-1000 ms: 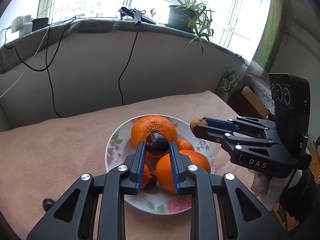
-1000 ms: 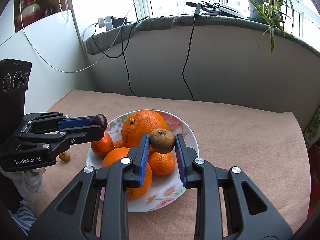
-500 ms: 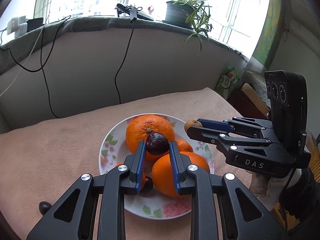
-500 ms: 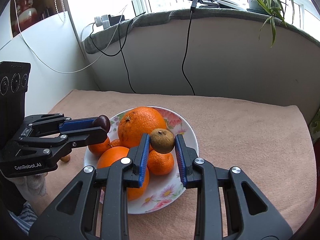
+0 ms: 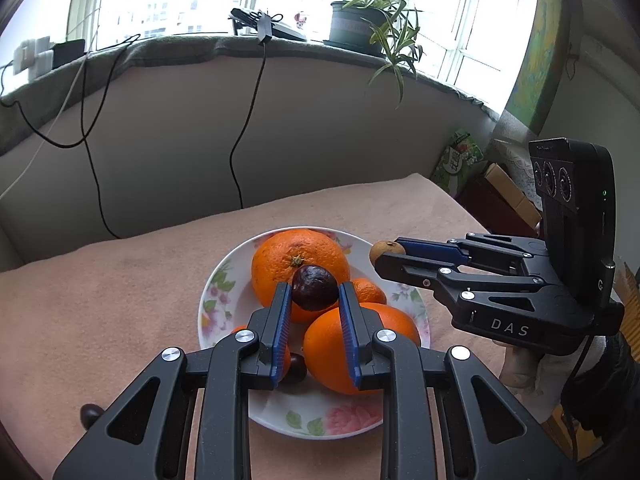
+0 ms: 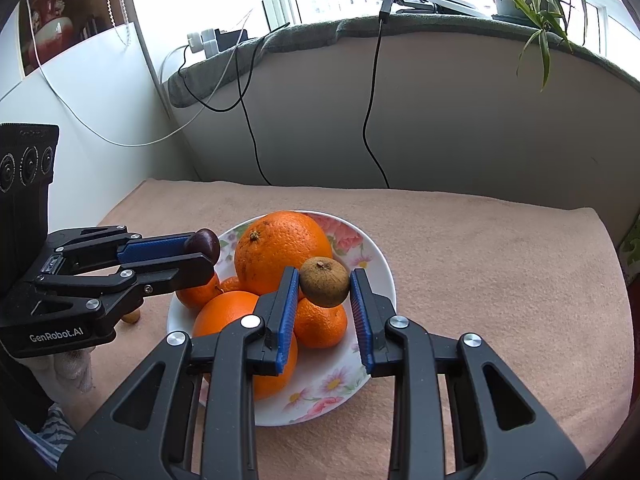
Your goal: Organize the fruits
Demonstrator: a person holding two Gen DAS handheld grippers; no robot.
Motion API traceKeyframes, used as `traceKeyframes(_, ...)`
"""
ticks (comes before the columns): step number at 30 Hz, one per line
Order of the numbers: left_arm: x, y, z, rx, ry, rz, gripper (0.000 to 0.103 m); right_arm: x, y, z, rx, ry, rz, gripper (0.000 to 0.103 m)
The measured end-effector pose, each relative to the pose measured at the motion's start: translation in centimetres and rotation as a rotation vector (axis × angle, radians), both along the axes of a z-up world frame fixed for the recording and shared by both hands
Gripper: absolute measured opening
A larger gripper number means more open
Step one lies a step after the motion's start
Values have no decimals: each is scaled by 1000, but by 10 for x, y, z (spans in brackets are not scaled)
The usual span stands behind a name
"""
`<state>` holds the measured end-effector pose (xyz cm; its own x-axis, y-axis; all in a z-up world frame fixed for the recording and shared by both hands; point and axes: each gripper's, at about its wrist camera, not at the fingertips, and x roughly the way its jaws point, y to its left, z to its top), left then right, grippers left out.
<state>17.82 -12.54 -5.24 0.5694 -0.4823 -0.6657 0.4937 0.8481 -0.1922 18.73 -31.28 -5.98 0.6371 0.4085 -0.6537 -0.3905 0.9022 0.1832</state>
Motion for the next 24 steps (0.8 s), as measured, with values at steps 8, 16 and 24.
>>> traceKeyframes(8,0,0,0,0,-2,3,23,0,-2,1,7,4,-4,28)
traceKeyframes(16,-2,0,1,6,-10,2,23,-2,-1,5,5,-10,-7,48)
traceKeyframes(24,-5,0,6,9,-26,8,44,-4,-4,8,0,-23,-24,58)
